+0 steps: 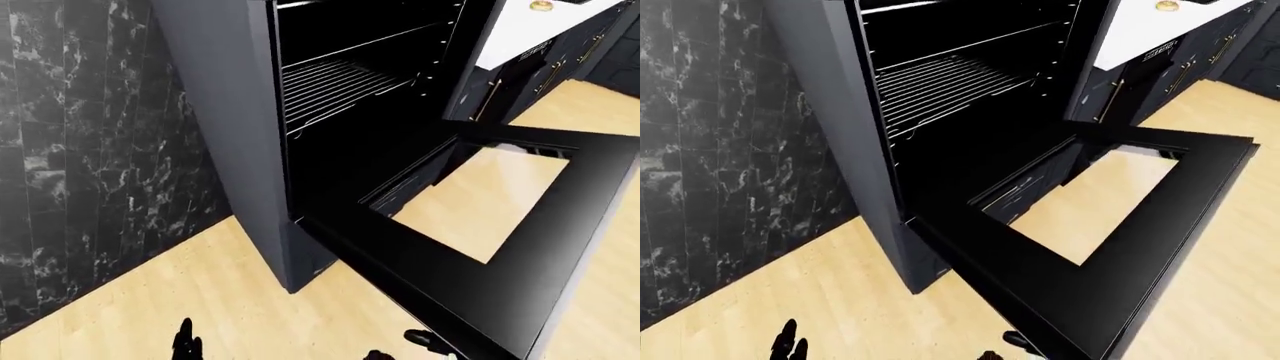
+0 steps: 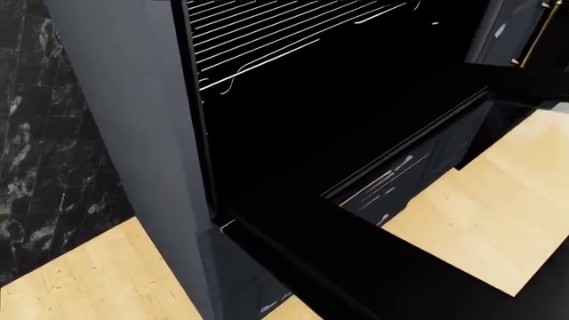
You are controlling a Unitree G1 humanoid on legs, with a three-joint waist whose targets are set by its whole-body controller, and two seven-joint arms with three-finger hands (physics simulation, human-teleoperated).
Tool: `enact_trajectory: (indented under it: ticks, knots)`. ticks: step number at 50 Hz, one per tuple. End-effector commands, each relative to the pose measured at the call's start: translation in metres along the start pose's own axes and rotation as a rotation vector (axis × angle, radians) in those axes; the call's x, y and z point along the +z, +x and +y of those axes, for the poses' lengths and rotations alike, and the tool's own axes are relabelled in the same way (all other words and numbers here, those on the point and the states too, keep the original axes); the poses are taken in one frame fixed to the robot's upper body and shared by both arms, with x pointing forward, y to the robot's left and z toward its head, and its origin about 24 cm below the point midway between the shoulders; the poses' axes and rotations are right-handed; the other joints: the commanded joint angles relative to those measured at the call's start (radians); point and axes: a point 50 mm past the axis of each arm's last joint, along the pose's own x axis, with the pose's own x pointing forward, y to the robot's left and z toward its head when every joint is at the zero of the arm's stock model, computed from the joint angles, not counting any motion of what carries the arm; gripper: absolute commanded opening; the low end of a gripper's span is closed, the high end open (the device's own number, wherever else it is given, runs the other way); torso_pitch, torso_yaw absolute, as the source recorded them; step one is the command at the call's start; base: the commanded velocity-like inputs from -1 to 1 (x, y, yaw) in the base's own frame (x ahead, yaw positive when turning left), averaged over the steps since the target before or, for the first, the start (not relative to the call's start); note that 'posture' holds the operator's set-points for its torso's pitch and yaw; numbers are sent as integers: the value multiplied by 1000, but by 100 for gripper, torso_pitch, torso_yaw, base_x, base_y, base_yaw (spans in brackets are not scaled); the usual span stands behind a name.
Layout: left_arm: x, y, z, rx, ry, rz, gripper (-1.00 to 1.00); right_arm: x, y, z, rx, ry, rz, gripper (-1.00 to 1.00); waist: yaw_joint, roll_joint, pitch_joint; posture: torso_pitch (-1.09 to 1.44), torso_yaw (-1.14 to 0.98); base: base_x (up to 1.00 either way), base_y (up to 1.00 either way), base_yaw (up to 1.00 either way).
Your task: Close the oven door.
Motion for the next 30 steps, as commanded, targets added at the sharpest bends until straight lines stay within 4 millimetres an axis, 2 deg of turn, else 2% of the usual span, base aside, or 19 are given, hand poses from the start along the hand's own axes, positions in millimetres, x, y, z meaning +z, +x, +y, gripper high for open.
enact_trajectory:
  ticks: [1,6,8,9,10,11,16,22,30]
  knots:
    - [10,5,1,-1,10,-59,100,9,5,-1,2,-13,-47,100,0,12,-11,0,0,0,0,0]
    - [12,4,-1,-24,23,-81,100,8,5,-1,-13,-27,-41,100,13,-21,-5,0,0,0,0,0]
    - [12,5,-1,-23,8,-80,100,10,6,-2,-38,-36,-45,100,18,-49,-5,0,0,0,0,0]
    - [13,5,-1,-22,10,-84,100,9,6,-2,-41,-28,-40,100,20,-72,-9,0,0,0,0,0]
    - [13,5,0,-19,8,-87,100,9,6,-2,-51,-36,-37,100,23,-83,-13,0,0,0,0,0]
    - [12,5,0,-17,10,-77,100,9,7,-2,-57,-33,-34,100,21,-50,-12,0,0,0,0,0]
    - [14,4,-2,-34,15,-105,100,8,8,-4,-86,-40,-17,100,4,-27,-32,0,0,0,0,0]
    - [16,3,-5,-50,22,-135,100,5,8,-5,-104,-79,21,100,-4,-20,-21,6,0,0,0,0]
    - [16,3,-4,-43,14,-139,100,6,8,-4,-91,-84,8,100,-6,-24,26,14,0,0,0,0]
